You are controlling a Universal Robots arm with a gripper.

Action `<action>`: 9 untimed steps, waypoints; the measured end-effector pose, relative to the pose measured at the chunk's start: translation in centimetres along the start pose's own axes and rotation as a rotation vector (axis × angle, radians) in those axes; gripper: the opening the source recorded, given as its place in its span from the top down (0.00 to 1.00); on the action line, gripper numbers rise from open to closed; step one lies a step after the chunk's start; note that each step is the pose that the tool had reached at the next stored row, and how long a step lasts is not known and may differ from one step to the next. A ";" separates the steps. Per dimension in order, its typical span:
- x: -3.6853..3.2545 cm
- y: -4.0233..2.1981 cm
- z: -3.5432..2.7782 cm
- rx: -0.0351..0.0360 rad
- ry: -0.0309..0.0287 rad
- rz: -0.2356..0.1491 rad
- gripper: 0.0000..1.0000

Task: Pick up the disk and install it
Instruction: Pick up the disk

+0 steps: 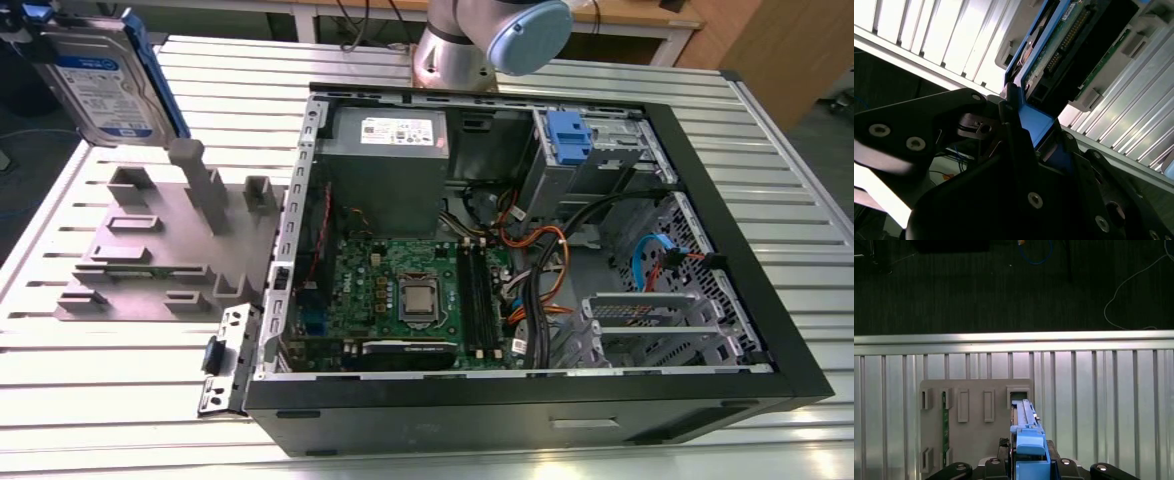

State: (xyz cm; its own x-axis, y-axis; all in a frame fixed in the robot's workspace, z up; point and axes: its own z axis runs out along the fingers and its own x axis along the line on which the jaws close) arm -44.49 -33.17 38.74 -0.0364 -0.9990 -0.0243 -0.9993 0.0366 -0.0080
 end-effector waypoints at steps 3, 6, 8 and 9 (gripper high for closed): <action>0.00 0.00 -0.09 0.0000 0.0000 0.000 0.64; 0.00 0.00 -0.15 0.0000 0.0000 0.000 0.64; 0.00 0.00 -0.20 0.0001 0.0000 0.000 0.64; -0.01 0.00 -0.24 -0.0002 0.0001 0.000 0.64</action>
State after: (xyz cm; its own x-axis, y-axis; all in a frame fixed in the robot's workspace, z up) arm -44.49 -33.17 38.98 -0.0364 -0.9990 -0.0242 -0.9993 0.0366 -0.0078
